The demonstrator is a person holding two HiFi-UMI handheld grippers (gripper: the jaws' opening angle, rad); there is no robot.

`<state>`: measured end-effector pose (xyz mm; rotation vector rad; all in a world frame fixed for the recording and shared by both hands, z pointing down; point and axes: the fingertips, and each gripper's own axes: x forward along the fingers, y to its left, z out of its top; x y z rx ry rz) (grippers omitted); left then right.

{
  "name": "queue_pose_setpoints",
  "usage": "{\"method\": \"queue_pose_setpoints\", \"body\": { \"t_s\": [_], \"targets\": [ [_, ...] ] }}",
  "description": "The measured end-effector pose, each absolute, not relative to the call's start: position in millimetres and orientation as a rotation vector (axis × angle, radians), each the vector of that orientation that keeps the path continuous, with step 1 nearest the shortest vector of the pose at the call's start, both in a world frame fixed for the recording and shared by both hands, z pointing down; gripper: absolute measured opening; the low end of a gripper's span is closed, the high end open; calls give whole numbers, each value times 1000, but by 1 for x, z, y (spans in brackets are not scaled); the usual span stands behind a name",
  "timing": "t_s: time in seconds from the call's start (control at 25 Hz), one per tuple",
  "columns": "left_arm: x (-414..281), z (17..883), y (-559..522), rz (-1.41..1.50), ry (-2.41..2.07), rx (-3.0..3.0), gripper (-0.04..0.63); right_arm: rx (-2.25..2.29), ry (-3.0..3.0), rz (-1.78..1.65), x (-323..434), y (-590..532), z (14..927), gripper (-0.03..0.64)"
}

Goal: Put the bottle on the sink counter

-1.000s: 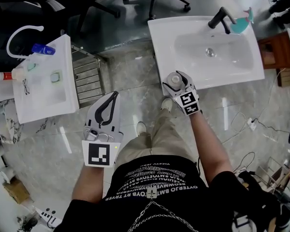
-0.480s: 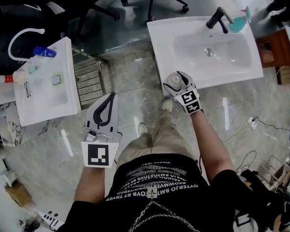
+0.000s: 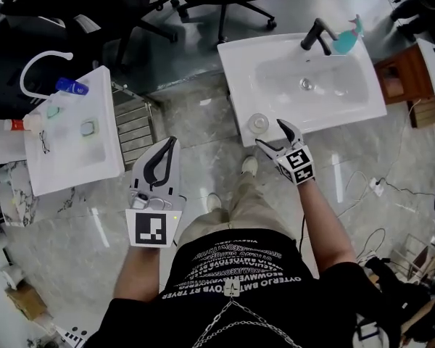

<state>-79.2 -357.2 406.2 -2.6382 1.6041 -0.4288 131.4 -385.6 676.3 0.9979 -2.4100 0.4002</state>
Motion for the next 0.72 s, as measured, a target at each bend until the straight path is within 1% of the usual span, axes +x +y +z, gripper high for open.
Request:
{"method": "queue_pose_setpoints", "body": {
  "t_s": [0.12,0.16,0.28,0.36,0.44,0.48,0.72],
  "targets": [
    [-79,392,-353,-392,1581,-2637,5,1105,-2443,366,152,-373,632,366],
    [-80,388,-351,-382,1579,-2636,5,1146,-2462,352,158,-370,614,351],
    [-84,371,-345,-332,1590,-2634,5,1287,-2540,317,171,-359,550,208],
    [-88,355,-340,-274,1593,-2632,5,1390,-2590,277,178,-354,503,134],
    [-94,339,-335,-212,1584,-2631,5,1486,-2602,206,183,-345,461,19],
    [-96,333,-332,-187,1578,-2633,6,1519,-2597,167,184,-340,443,-3],
    [-101,308,-304,-111,1520,-2629,5,1647,-2521,-12,188,-300,362,-3]
  ]
}}
